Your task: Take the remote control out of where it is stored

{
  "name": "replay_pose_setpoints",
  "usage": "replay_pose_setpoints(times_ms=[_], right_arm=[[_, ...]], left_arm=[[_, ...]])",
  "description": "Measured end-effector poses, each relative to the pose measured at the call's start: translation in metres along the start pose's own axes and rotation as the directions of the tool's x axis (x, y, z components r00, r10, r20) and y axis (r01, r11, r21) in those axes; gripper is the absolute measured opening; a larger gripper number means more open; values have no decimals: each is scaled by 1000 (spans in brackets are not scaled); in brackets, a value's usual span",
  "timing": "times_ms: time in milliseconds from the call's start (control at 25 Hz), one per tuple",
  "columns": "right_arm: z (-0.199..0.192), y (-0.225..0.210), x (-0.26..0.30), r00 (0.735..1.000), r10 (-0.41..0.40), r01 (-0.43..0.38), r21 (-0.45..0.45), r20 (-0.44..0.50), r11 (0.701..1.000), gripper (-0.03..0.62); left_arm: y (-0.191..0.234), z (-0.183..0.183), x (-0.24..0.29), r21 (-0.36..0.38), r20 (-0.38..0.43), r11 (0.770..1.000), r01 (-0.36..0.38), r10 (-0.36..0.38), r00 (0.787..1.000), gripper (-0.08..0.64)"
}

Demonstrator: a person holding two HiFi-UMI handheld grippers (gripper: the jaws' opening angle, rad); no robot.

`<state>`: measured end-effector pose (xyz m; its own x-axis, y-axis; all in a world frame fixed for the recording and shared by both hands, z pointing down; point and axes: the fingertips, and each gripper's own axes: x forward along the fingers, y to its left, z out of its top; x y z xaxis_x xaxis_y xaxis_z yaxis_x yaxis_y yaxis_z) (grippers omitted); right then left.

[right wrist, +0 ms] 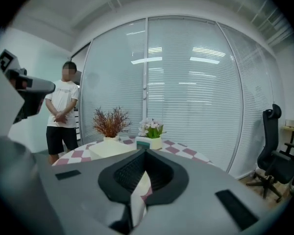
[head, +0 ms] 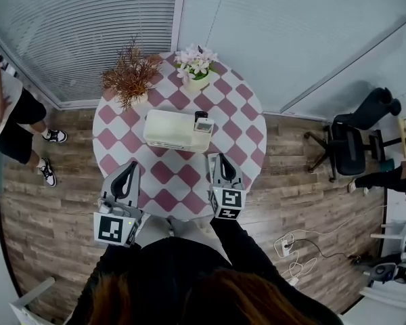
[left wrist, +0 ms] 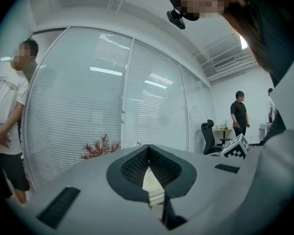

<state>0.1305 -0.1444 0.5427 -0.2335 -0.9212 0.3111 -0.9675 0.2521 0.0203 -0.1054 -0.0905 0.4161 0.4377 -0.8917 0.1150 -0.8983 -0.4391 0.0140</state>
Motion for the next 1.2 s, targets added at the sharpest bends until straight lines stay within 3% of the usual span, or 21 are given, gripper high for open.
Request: replay_pose_setpoints(times_ms=[480,1200], right_arm=[[63,19,-49,990,71,-71,-5,121,997,14],[82,23,-40,984,77,-81,19,163,997,14]], left_arm=[[0,-9,0,8,-12,1000,4,-4,1000,6],[4,5,-4,65,28,997,-28,26,999,6]])
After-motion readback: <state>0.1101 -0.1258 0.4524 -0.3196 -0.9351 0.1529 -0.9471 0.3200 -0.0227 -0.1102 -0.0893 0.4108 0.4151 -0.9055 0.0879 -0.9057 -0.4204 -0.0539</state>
